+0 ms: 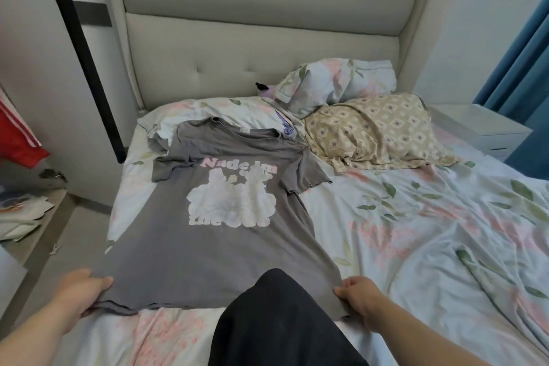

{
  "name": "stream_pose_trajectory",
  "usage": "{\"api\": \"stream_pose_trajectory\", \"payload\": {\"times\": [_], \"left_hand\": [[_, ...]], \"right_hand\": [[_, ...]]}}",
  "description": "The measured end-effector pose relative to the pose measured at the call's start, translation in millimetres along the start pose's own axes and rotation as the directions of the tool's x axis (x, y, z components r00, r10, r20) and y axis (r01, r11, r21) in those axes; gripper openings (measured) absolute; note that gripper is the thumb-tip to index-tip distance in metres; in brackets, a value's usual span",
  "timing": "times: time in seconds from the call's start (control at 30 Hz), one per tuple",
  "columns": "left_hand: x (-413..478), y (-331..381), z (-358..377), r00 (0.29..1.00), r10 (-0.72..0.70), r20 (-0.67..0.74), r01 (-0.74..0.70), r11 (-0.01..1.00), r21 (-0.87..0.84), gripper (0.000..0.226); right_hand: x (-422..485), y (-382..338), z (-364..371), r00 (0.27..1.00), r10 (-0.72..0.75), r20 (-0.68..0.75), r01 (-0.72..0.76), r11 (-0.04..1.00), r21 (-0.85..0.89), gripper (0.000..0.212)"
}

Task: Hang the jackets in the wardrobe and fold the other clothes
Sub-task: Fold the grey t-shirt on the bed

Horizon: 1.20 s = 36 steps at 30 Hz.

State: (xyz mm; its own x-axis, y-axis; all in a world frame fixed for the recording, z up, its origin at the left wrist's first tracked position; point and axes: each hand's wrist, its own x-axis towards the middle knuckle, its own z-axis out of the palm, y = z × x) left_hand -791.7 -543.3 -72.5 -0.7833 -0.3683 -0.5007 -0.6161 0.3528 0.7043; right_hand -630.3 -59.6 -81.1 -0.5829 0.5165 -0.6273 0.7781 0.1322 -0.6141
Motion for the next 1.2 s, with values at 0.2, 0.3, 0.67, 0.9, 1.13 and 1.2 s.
{"api": "stream_pose_trajectory", "payload": {"times": [0.2,0.3,0.67,0.9,1.13,1.2], "left_hand": [[15,16,-7,0.992,0.087,-0.088,-0.075,0.989,0.128,0.009],[20,18,-11,0.979,0.147,-0.141,-0.093,0.939,0.332,0.01],[-10,88,124,0.766,0.572,0.293,-0.619,0.536,0.573,0.057],[-10,145,252,0.583,0.595,0.554,-0.812,0.447,0.375,0.06],[29,196,344,0.493,0.682,0.54,-0.868,0.344,0.359,0.083],[33,199,356,0.481,0.704,0.523,-0.869,0.304,0.391,0.085]], "right_hand": [[10,-12,-9,0.995,-0.08,-0.061,0.075,0.994,-0.08,0.027],[9,-27,-8,0.987,-0.156,-0.048,0.133,0.938,-0.319,0.029],[38,-72,29,0.795,-0.603,0.065,0.5,0.59,-0.634,0.03],[111,-116,26,0.852,-0.477,-0.218,0.428,0.873,-0.236,0.031],[196,-180,9,0.972,-0.173,-0.16,0.23,0.841,0.489,0.02],[214,-203,4,0.992,-0.088,-0.096,0.129,0.727,0.675,0.019]]}}
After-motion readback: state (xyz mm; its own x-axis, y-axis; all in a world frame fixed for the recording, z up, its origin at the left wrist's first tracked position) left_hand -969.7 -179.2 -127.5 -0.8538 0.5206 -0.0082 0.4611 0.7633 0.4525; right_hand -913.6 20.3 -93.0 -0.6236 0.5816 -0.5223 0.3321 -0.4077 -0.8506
